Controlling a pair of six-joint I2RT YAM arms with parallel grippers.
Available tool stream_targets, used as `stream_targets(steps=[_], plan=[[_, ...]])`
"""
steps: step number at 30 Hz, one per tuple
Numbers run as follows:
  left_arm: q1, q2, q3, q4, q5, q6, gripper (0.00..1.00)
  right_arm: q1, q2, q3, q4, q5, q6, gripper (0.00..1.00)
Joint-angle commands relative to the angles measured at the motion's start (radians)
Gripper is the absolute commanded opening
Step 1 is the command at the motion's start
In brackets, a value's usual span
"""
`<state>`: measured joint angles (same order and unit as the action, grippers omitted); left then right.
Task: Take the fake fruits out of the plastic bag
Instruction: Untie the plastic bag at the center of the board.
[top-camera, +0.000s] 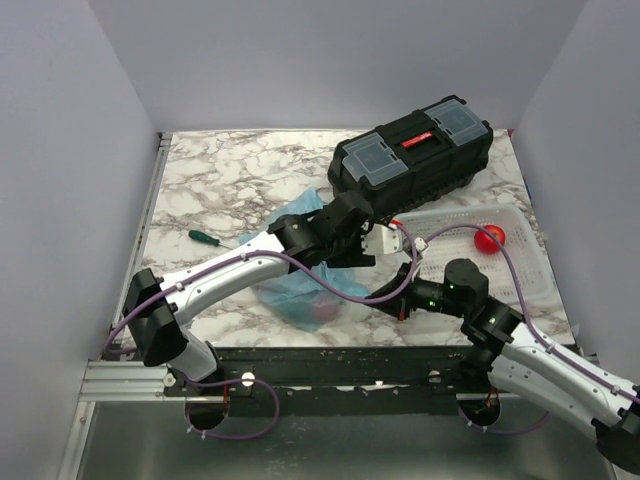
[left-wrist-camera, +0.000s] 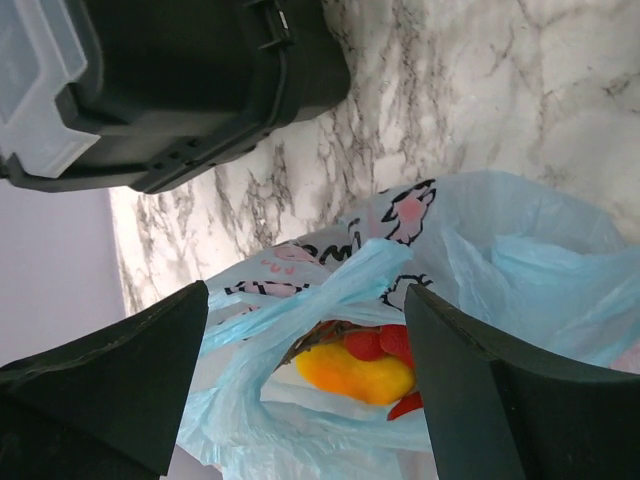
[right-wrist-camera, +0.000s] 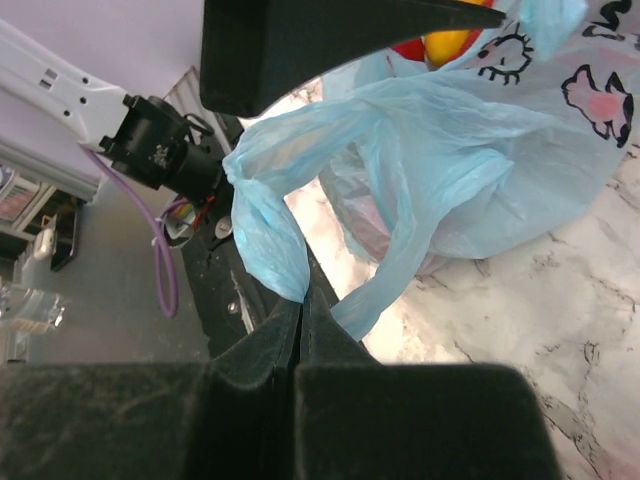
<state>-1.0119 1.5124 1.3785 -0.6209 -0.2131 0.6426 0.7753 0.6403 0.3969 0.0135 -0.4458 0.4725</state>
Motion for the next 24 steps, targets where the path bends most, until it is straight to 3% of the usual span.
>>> stream_targets(steps=[1,6,13,18,21,24], plan=[[0.03,0.054,0.119,-0.171,0.114,-0.008,0.79,0.012,-0.023,0.007,-0.006,-0.02,-0.029,0.01],[0.03,0.082,0.099,-0.165,0.071,0.004,0.79,0.012,-0.041,-0.007,0.0,-0.011,-0.024,0.01],[0.071,-0.027,-0.11,0.09,0.037,0.037,0.77,0.012,-0.134,-0.051,-0.024,0.061,0.017,0.01],[0.068,-0.02,-0.157,0.188,-0.008,0.052,0.76,0.012,-0.161,-0.081,0.011,0.068,0.041,0.01],[0.061,0.012,-0.179,0.283,-0.107,0.078,0.71,0.012,-0.146,-0.071,0.011,0.067,0.039,0.01],[0.057,0.021,-0.191,0.373,-0.184,0.085,0.58,0.012,-0.13,-0.062,0.014,0.067,0.037,0.01]])
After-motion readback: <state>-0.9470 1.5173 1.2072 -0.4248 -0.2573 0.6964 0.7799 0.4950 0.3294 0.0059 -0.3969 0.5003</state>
